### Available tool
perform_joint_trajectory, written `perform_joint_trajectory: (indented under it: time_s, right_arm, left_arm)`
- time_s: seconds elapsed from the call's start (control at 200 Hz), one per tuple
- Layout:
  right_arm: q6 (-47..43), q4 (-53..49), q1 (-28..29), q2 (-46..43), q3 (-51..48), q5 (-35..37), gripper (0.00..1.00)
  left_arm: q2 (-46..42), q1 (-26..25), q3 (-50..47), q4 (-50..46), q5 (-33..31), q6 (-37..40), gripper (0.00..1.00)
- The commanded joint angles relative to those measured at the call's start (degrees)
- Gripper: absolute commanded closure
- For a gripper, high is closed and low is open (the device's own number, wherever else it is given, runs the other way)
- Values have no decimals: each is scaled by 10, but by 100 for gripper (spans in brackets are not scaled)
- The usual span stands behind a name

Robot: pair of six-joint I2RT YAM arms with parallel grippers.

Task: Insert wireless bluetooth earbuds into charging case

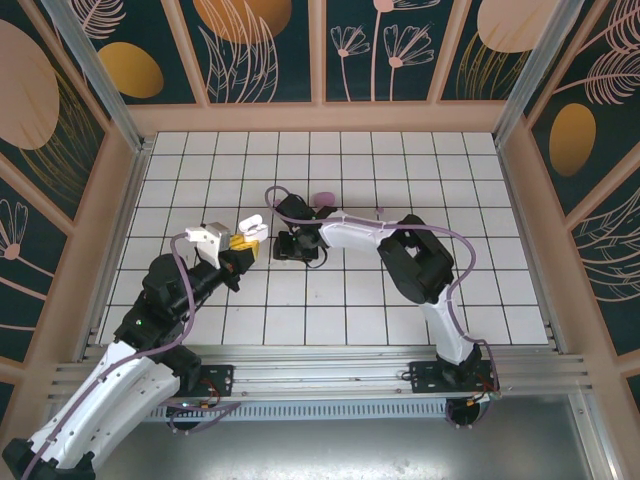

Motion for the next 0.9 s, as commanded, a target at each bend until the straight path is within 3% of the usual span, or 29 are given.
perform_joint_trajectory:
  time_s: [0.0,0.896]
  right_arm:
    - [7,-24,6,21,16,12,56]
    - [-24,-49,7,4,34,41,71]
  left_arm:
    - [-7,0,-3,10,10,3,100]
    - [11,1,-10,24,26,-8,100]
